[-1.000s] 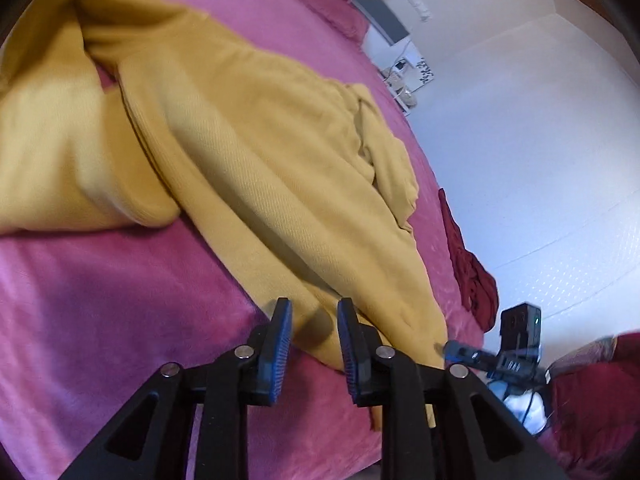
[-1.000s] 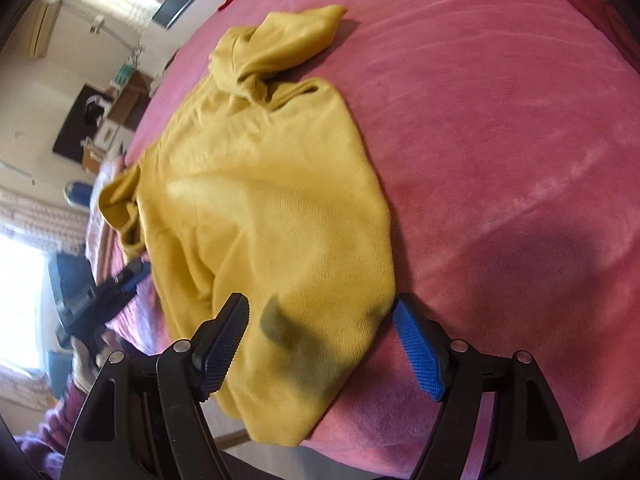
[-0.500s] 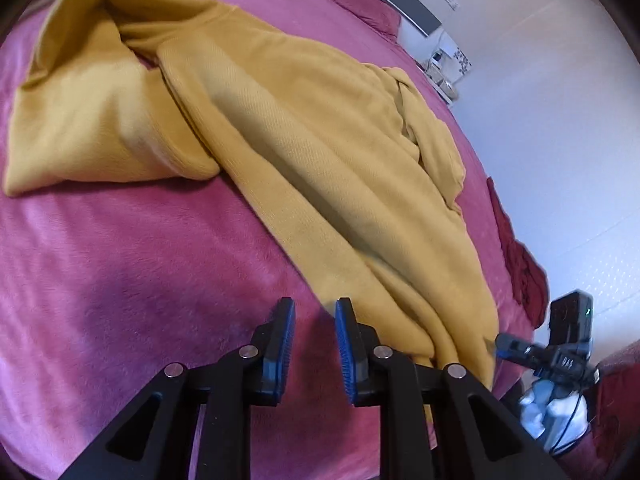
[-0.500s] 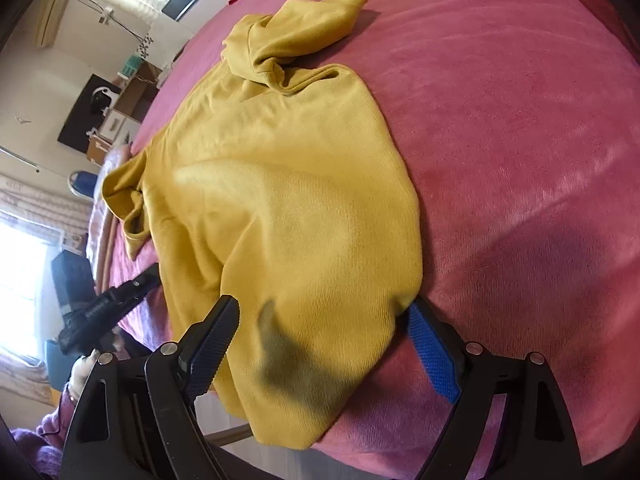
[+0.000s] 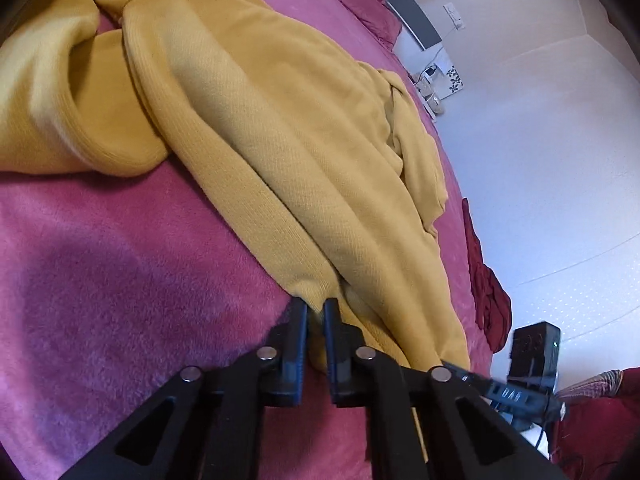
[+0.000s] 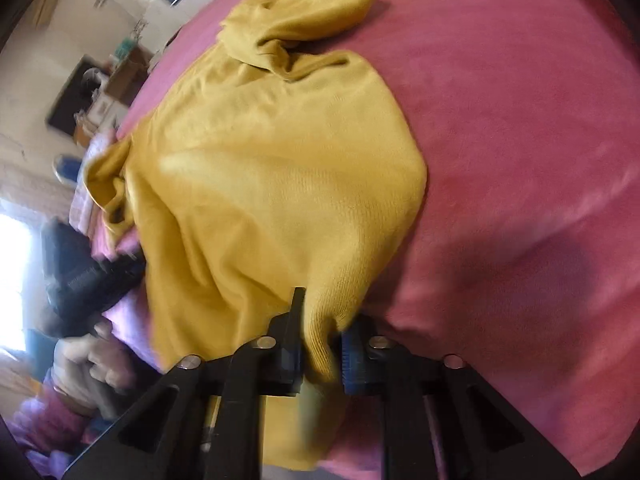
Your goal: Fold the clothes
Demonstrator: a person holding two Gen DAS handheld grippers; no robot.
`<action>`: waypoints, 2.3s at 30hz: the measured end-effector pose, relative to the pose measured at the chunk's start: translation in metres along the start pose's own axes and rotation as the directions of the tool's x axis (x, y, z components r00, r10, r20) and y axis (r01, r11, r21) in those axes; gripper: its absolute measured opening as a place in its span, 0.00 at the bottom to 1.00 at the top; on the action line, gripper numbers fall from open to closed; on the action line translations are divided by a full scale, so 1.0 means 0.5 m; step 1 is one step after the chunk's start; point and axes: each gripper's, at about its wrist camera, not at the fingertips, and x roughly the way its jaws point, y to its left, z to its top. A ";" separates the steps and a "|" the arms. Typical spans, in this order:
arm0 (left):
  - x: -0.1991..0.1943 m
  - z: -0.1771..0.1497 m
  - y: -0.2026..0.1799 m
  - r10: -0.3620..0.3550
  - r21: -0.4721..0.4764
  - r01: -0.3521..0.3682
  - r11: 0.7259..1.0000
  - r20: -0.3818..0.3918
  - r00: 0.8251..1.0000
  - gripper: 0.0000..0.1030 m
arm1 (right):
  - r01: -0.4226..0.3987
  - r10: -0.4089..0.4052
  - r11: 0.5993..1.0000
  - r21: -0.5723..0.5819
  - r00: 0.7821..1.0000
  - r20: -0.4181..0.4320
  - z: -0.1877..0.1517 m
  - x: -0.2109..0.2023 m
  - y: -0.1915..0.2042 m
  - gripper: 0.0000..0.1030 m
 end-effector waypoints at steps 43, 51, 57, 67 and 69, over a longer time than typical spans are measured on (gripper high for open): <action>-0.389 -0.063 0.142 0.618 0.077 -0.615 0.785 -0.167 0.768 0.09 | 0.308 -0.278 0.920 -0.242 0.949 0.151 0.527 -0.013 0.122 0.72; -0.258 0.064 0.046 0.462 0.170 -0.465 0.869 0.059 0.885 0.07 | 0.375 -0.504 0.721 -0.583 0.861 -0.070 0.583 0.218 0.196 0.74; 0.002 0.202 -0.049 0.347 0.346 -0.361 0.866 0.104 0.932 0.07 | 0.327 -0.351 0.863 -0.386 0.936 0.008 0.560 0.129 0.161 0.15; 0.119 0.185 -0.014 0.326 0.371 -0.396 0.840 0.237 0.915 0.08 | 0.363 -0.413 0.908 0.209 0.860 0.301 0.387 -0.165 -0.065 0.05; 0.116 0.177 -0.008 0.307 0.365 -0.387 0.847 0.259 0.916 0.09 | 0.344 -0.448 0.879 0.331 0.832 0.328 0.341 -0.214 -0.118 0.05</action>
